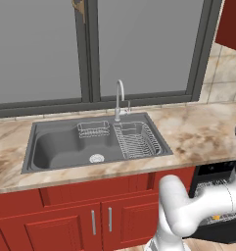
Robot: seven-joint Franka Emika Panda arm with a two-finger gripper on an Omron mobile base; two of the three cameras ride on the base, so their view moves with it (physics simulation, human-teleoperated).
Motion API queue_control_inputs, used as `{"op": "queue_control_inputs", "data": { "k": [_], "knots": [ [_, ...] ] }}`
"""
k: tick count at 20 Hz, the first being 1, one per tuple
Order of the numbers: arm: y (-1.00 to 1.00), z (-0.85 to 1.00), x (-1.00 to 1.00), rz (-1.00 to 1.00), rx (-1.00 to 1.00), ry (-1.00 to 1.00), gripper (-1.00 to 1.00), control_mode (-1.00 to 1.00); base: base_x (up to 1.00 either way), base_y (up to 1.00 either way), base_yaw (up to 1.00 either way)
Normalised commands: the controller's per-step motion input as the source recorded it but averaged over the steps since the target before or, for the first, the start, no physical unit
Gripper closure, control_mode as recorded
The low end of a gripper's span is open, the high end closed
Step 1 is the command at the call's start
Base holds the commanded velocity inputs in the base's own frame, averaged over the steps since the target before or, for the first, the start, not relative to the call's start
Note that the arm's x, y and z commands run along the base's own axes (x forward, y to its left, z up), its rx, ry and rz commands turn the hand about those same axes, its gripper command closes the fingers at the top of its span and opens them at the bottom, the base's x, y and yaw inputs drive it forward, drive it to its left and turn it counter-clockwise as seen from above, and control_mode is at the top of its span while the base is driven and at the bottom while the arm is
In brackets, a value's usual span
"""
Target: Pick up the cup and bowl from the counter, place them in the dishwasher, and close the dishwasher door.
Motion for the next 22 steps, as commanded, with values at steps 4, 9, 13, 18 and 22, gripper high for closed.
{"op": "queue_control_inputs", "data": {
  "k": [4, 9, 13, 18, 22],
  "knots": [
    [-0.2, -0.16, 0.01, -0.01, 0.05, 0.0, 1.0, -1.0, 0.0, 0.0, 0.0],
    [0.09, 0.0, -0.03, 0.0, 0.02, 0.0, 1.0, -1.0, 0.0, 0.0, 0.0],
    [0.85, 0.01, 0.0, 0.0, -0.05, 0.0, 1.0, -1.0, 0.0, 0.0, 0.0],
    [1.0, 0.0, 0.0, 0.0, -0.12, 0.0, 1.0, -1.0, 0.0, 0.0, 0.0],
    [0.92, 0.0, -0.16, 0.0, -0.11, 0.0, 1.0, -1.0, 0.0, 0.0, 0.0]
  ]
}}
